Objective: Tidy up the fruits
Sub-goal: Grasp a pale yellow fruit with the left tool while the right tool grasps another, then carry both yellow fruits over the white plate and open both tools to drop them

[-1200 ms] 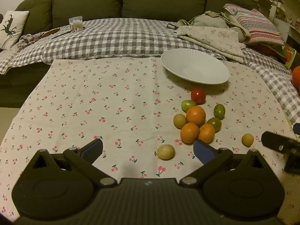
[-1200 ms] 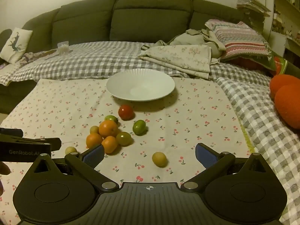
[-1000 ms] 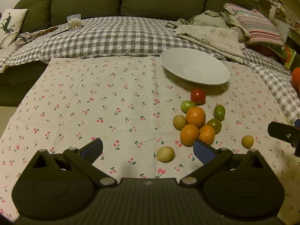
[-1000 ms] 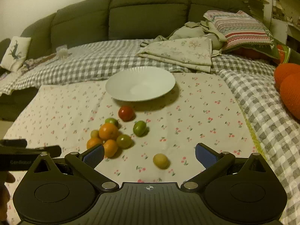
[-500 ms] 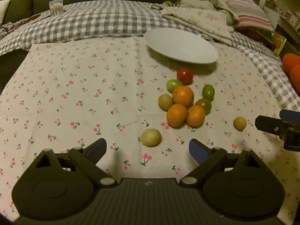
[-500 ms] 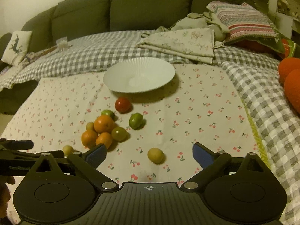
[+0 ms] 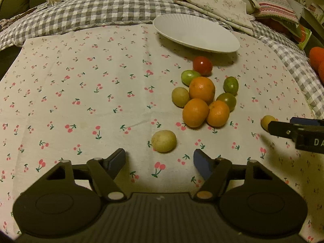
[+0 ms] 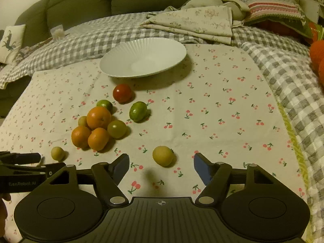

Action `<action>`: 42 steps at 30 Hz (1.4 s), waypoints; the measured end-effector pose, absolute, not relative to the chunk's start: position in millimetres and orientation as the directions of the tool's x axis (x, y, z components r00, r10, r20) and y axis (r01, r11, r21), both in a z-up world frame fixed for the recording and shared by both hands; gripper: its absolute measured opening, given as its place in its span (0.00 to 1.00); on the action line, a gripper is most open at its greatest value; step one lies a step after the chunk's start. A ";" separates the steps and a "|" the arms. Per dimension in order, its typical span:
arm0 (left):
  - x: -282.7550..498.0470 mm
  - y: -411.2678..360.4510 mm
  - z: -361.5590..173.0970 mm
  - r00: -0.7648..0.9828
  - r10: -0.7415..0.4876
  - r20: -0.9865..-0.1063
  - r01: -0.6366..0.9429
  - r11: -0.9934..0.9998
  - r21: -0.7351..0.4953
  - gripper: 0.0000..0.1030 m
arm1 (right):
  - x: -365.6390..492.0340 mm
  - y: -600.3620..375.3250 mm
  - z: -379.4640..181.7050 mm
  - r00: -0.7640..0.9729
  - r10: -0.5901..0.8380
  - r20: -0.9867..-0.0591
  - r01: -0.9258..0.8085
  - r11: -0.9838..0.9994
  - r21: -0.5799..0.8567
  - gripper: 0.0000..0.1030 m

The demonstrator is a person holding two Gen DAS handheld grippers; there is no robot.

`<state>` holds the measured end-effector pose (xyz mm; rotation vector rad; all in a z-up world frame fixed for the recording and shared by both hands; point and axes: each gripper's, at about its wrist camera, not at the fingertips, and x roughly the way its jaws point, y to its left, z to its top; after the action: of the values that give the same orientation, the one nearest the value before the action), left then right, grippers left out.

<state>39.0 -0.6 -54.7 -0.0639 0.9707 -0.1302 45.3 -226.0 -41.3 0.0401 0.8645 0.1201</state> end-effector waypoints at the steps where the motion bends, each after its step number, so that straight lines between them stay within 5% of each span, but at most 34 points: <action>1: 39.9 -0.5 -55.0 0.558 -0.140 -0.818 0.082 0.990 -0.114 0.69 | 46.4 -224.5 -42.0 0.640 0.120 -0.759 -0.092 0.993 0.080 0.67; 12: 42.2 -3.9 -56.0 0.569 -0.144 -0.810 0.104 0.989 -0.102 0.56 | 56.2 -219.8 -54.2 0.624 0.084 -0.776 -0.082 0.996 0.042 0.55; 16: 42.3 -6.8 -55.7 0.574 -0.153 -0.805 0.120 0.988 -0.102 0.45 | 58.4 -217.9 -57.1 0.623 0.081 -0.778 -0.081 0.996 0.039 0.47; 20: 43.1 -7.5 -54.5 0.585 -0.158 -0.796 0.124 0.987 -0.105 0.24 | 62.1 -218.8 -59.0 0.629 0.068 -0.774 -0.067 0.997 0.033 0.38; 22: 43.9 -5.6 -53.2 0.590 -0.167 -0.790 0.124 0.986 -0.116 0.24 | 64.1 -219.1 -60.2 0.635 0.067 -0.770 -0.062 0.997 0.035 0.22; 42: 65.1 11.3 -29.9 0.635 -0.135 -0.761 0.081 0.991 -0.108 0.24 | 70.1 -234.3 -27.3 0.692 0.076 -0.718 -0.046 0.997 0.061 0.23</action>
<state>65.1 11.3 -29.9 -0.0652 0.8746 -0.1237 70.1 -234.3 -27.3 0.0393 0.8036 0.0686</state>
